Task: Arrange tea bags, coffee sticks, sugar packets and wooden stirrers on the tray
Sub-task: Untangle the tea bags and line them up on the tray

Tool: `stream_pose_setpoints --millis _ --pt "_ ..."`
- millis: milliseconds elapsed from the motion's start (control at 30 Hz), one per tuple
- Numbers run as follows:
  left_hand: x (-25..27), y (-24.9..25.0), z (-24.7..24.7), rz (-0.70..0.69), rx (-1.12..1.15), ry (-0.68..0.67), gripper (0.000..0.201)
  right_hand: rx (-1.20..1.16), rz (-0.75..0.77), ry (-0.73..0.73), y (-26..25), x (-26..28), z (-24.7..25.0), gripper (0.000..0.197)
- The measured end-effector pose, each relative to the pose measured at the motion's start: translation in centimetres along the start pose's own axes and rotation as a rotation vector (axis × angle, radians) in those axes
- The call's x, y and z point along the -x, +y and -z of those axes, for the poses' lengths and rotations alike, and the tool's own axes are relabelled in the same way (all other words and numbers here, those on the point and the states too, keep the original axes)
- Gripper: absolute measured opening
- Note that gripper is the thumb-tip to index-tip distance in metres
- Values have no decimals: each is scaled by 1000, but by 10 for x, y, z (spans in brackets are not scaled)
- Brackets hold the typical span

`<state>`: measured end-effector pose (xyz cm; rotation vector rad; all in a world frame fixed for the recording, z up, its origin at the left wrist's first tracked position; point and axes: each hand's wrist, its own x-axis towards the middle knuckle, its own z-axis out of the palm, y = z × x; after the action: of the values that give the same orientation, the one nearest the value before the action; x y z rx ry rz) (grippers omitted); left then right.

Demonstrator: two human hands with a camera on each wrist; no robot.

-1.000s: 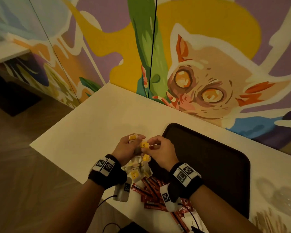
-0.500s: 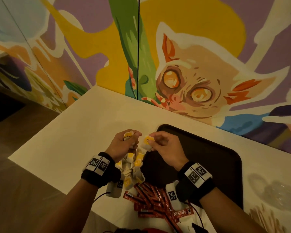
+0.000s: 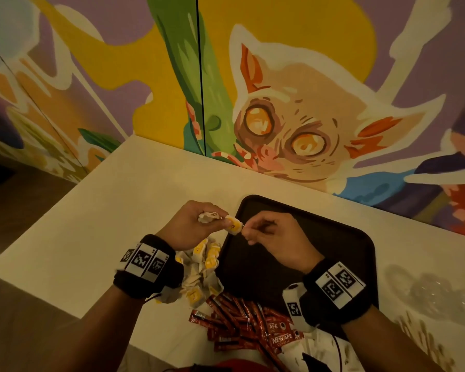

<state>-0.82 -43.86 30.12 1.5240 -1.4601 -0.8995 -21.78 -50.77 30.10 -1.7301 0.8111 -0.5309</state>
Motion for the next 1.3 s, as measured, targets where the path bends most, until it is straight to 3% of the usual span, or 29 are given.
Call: stream_pose_setpoints --millis 267,533,633,733,900,1067,1300 --pt "-1 -2 -7 -82 -195 -31 9 142 52 -11 -12 5 13 10" --pt "1 9 -14 -180 -240 -109 13 320 350 66 -32 3 21 13" --pt "2 15 -16 -158 -125 -129 12 229 374 96 -34 1 22 15" --pt "4 23 -19 -151 19 -127 12 5 285 150 -30 -3 19 21" --pt "3 38 -23 -260 113 -3 14 -196 208 216 -23 -8 11 24" --pt "-4 35 -27 -320 105 173 15 -256 183 225 -9 -10 6 28" --pt "-10 27 -38 -211 159 353 10 -468 31 109 4 -6 -2 22"
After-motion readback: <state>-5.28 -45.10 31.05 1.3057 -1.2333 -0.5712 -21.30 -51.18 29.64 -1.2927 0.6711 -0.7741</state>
